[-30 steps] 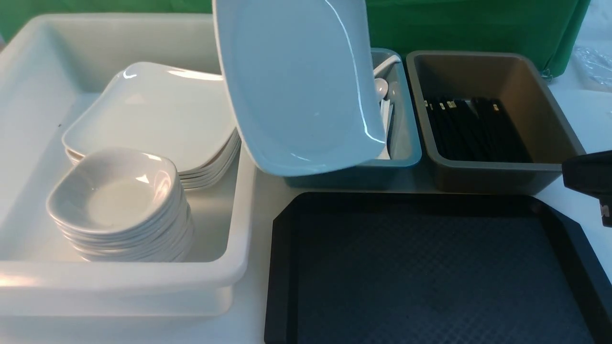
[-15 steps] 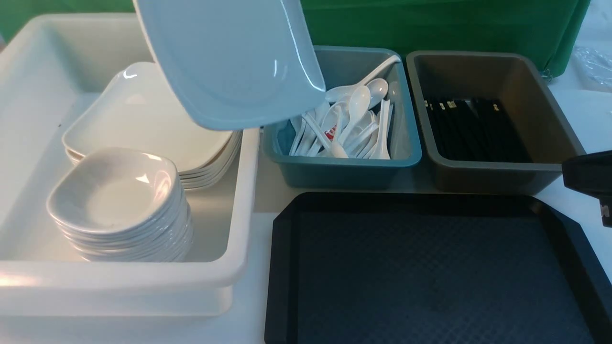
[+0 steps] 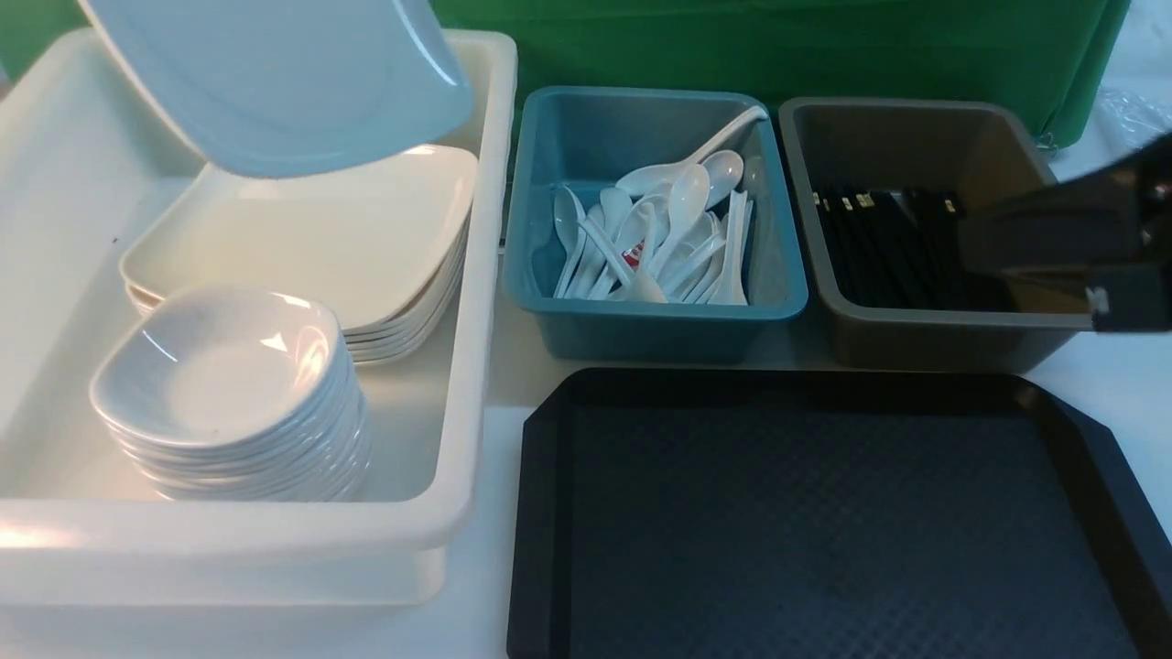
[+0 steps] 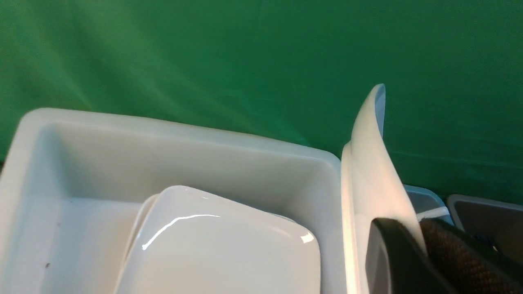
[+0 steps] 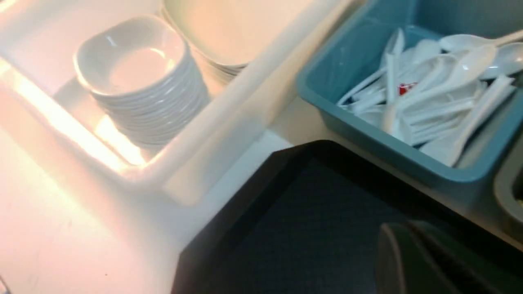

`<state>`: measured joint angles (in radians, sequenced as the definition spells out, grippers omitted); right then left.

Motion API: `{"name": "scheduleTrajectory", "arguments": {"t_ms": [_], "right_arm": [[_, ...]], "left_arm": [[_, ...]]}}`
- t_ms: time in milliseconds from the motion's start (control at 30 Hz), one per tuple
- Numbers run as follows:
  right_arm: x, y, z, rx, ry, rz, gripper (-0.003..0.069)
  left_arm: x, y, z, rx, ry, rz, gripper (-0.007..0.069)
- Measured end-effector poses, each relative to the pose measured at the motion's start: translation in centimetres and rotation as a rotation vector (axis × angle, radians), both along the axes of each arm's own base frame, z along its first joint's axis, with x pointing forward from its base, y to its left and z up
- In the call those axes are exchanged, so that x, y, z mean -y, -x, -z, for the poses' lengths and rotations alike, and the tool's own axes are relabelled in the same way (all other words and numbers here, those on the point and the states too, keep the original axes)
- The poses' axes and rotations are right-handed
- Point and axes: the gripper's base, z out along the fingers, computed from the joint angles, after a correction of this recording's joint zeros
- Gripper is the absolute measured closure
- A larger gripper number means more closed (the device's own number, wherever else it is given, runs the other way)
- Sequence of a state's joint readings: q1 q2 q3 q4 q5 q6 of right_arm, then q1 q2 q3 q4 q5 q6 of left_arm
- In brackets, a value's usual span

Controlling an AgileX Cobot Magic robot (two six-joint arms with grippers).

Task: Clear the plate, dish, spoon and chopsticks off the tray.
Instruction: Use the left arm to put the plate into the large storage box on the left

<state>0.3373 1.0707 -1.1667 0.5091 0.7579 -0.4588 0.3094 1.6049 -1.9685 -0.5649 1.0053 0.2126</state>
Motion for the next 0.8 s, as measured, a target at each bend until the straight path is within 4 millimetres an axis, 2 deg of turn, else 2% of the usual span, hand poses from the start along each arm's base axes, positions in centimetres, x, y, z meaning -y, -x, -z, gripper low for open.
{"name": "scheduleTrajectory", "arguments": {"t_ms": [200,433,667,800], "right_arm": [[-2.7,-0.9,-0.8,0.008,0.011,-0.118,0.0638],[-6.3,-1.3,-0.6,0.015,0.002,-0.223,0.0638],[-7.2,-1.7,0.0,-0.006,0.011,-0.240,0.0638],[-7.2,-1.7,0.0,-0.006,0.009,-0.239,0.0638]], "left_arm": [[-2.0,0.3,0.1,-0.006,0.000,-0.058,0.0590],[-2.8,-1.2,1.9,-0.057,0.028,-0.062,0.0590],[-3.7,-3.3,4.3,-0.116,0.053,-0.067,0.0590],[-4.2,-4.3,6.6,-0.141,0.090,-0.106,0.0590]]}}
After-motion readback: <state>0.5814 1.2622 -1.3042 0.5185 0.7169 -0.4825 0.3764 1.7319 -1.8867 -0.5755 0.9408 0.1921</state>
